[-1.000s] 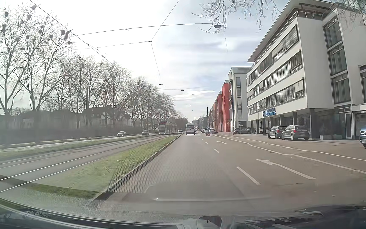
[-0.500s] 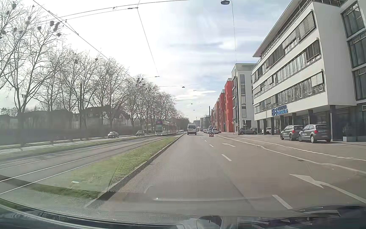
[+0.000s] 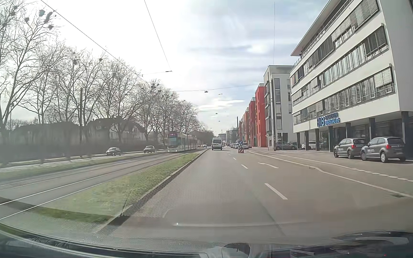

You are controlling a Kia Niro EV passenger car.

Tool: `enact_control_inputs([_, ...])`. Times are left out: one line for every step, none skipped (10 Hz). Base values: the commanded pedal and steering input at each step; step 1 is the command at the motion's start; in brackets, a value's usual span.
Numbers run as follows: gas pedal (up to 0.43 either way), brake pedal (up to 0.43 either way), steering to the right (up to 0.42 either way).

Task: Follow the waypoints while adhering to traffic rules and regulations

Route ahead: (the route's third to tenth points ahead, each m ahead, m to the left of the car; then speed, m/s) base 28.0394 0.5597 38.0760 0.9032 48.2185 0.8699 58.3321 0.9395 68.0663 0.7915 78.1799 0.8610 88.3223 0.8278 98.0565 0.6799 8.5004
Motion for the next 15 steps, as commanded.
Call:
enact_control_inputs([0.15, 0.0, 0.004])
enact_control_inputs([0.138, 0.0, 0.004])
enact_control_inputs([0.13, 0.0, 0.004])
enact_control_inputs([0.118, 0.0, 0.004])
enact_control_inputs([0.11, 0.0, 0.005])
enact_control_inputs([0.11, 0.0, 0.008])
enact_control_inputs([0.11, 0.0, 0.008])
enact_control_inputs([0.11, 0.0, 0.007])
enact_control_inputs([0.11, 0.0, 0.007])
enact_control_inputs([0.11, 0.0, 0.006])
enact_control_inputs([0.11, 0.0, 0.005])
enact_control_inputs([0.11, 0.0, 0.005])
enact_control_inputs([0.11, 0.0, 0.005])
enact_control_inputs([0.11, 0.0, 0.004])
enact_control_inputs([0.11, 0.0, 0.003])
